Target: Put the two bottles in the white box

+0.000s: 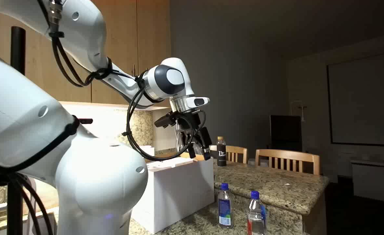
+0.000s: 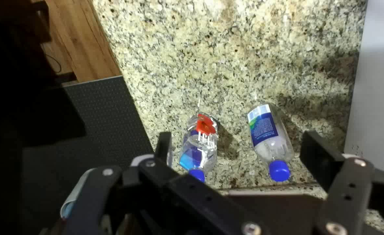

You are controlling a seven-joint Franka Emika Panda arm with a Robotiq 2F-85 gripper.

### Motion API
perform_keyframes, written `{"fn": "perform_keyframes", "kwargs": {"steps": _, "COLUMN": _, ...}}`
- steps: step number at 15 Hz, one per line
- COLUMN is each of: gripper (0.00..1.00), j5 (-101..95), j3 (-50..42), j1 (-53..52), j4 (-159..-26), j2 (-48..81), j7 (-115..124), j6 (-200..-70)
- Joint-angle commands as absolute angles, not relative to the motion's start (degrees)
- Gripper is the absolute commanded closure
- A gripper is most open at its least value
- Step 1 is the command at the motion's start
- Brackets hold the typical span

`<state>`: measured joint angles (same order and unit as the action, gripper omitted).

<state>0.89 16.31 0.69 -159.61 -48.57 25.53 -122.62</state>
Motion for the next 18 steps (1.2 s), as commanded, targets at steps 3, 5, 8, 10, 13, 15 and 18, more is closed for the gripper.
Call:
{"fn": "perform_keyframes", "kwargs": {"steps": 3, "gripper": 0.0, "j5": 0.47, "j3": 15.85, "j1": 0.27, "j4": -161.16, "j2": -48.05, "j7": 25.82, "j6": -122.24}}
{"fn": "perform_keyframes", "kwargs": {"steps": 5, "gripper": 0.0, "j5": 0.47, "j3": 15.84, "j1": 0.26, "j4": -161.18, "j2": -47.9, "j7": 25.82, "j6": -122.24}}
{"fn": "perform_keyframes", "kwargs": {"steps": 8, "gripper": 0.0, "j5": 0.47, "j3": 15.84, "j1": 0.26, "j4": -161.18, "j2": -47.9, "j7": 25.82, "j6": -122.24}}
{"fn": "perform_keyframes", "kwargs": {"steps": 10, "gripper": 0.0, "j5": 0.75, "j3": 16.19, "j1": 0.71, "j4": -160.69, "j2": -45.66, "j7": 26.54, "j6": -124.43}}
{"fn": "perform_keyframes", "kwargs": {"steps": 13, "gripper": 0.0, "j5": 0.41, "j3": 16.16, "j1": 2.85, "j4": -159.33, "j2": -40.63, "j7": 27.88, "j6": -132.25}}
{"fn": "perform_keyframes", "kwargs": {"steps": 15, "gripper": 0.0, "j5": 0.11, "j3": 15.82, "j1": 4.35, "j4": -158.01, "j2": -36.18, "j7": 28.1, "j6": -138.7}}
{"fn": "perform_keyframes", "kwargs": {"steps": 18, "gripper": 0.0, "j5": -0.36, "j3": 14.85, "j1": 6.64, "j4": -155.26, "j2": -28.29, "j7": 27.25, "j6": -147.02}}
